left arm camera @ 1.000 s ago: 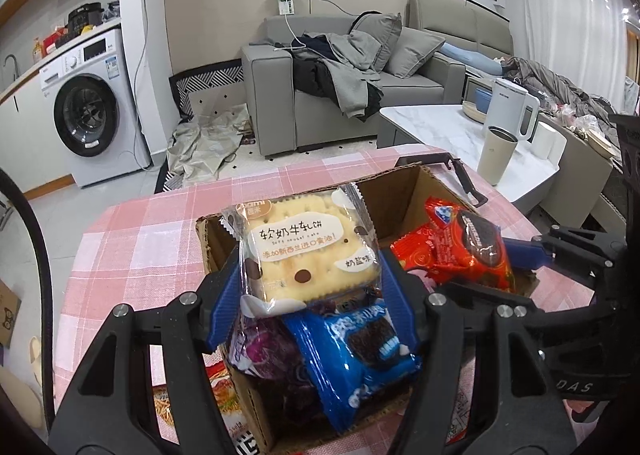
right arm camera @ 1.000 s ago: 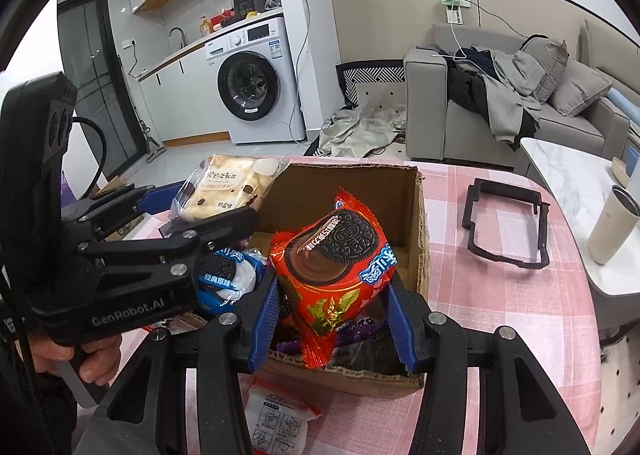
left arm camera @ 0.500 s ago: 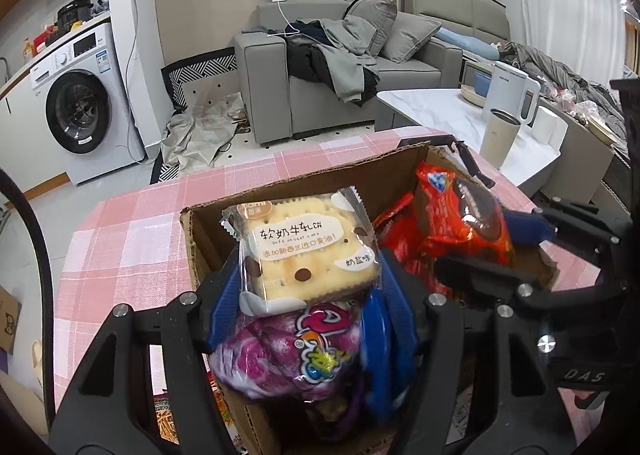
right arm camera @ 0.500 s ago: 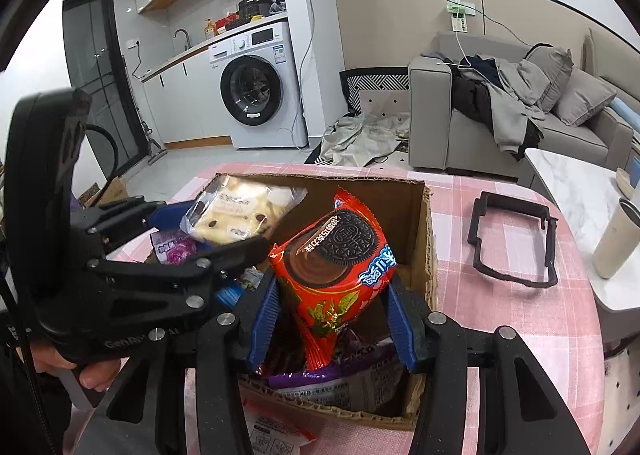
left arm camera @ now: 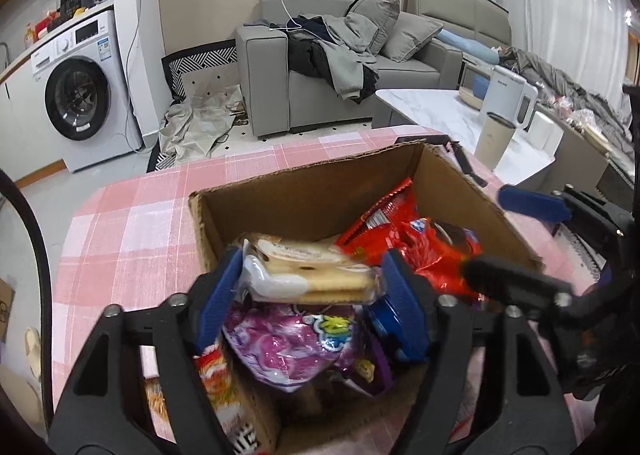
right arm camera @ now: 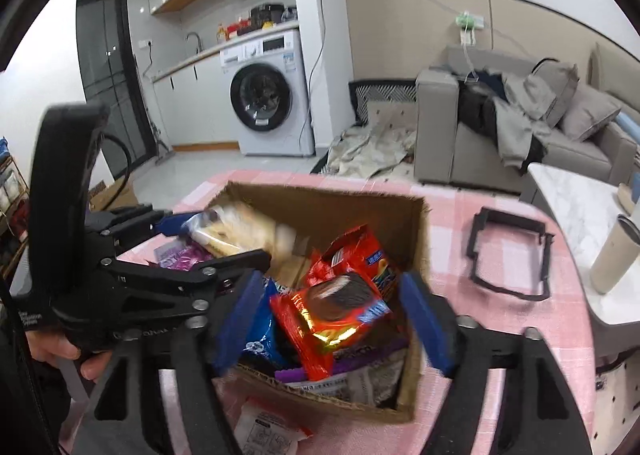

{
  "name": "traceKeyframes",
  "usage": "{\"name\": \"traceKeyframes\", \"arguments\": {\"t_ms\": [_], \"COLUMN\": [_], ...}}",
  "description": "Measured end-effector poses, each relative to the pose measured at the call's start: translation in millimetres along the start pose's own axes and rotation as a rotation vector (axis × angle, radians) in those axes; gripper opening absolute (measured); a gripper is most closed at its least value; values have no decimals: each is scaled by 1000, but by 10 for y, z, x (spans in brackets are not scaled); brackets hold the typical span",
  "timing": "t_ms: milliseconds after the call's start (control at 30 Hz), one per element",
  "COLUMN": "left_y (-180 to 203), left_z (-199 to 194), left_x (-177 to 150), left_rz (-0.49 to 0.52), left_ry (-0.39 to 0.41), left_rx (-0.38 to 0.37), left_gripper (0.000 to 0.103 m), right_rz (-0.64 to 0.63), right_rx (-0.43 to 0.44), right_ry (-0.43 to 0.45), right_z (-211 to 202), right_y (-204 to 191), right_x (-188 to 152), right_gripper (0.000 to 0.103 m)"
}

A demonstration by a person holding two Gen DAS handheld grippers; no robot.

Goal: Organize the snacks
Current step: 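Lower both packs into the box and open both tools, then withdraw both tools and move the right tool toward the white-and-red pack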

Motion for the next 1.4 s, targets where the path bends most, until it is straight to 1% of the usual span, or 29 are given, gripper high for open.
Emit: {"name": "traceKeyframes", "arguments": {"t_ms": [33, 67, 133, 200, 233, 267, 300, 533, 700, 800, 967, 1200, 1400], "left_y": [-1, 1, -15, -44, -65, -84, -103, -303, -410, -463, -545, -645, -719], "left_z": [-77, -149, -296, -443, -533, -595, -670, -1099, -1268, -1339, -1389, -1327, -1211], "left_x": [-13, -35, -83, -137, -169, -198, -232, -543, -823, -933, -1076, -1299, -1421], "left_rz": [-11, -16, -20, -23, -29, -35, -41, -65, -50, -45, -68, -72, -75], "left_ry": [16, 23, 42, 58, 68, 75, 88, 129, 143, 146, 146, 111, 86], "left_rx": [-17, -23, -25, -3, 10, 17, 20, 55, 127, 136, 137, 158, 173], "left_gripper": [78, 81, 84, 88, 92, 100, 103, 102, 102, 102, 102, 102, 102], "right_rz": [14, 29, 60, 94, 110, 121, 133, 179, 163, 164, 171, 158, 165], "right_rx": [6, 8, 3, -8, -5, -2, -2, -38, -57, -63, -79, -86, -93], "right_ry": [17, 27, 42, 36, 31, 29, 32, 29, 47, 37, 31, -33, -72], "right_z": [-76, -135, -249, -347, -383, -416, -453, -652, -790, -805, -818, -677, -559], "right_y": [21, 41, 83, 126, 140, 139, 143, 103, -2, -44, -74, -112, -159], "right_x": [-3, -6, -27, -78, -104, -128, -147, -316, -411, -472, -593, -796, -938], "right_gripper": [90, 94, 98, 99, 101, 102, 102, 102, 102, 102, 102, 102, 102]}}
Point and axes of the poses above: each gripper's, at about its wrist camera, not at the fingertips, and z roughly the way its jaws point, y to its right, x to its top, the point moved 7 cm from there along z, roughly the way its jaws point
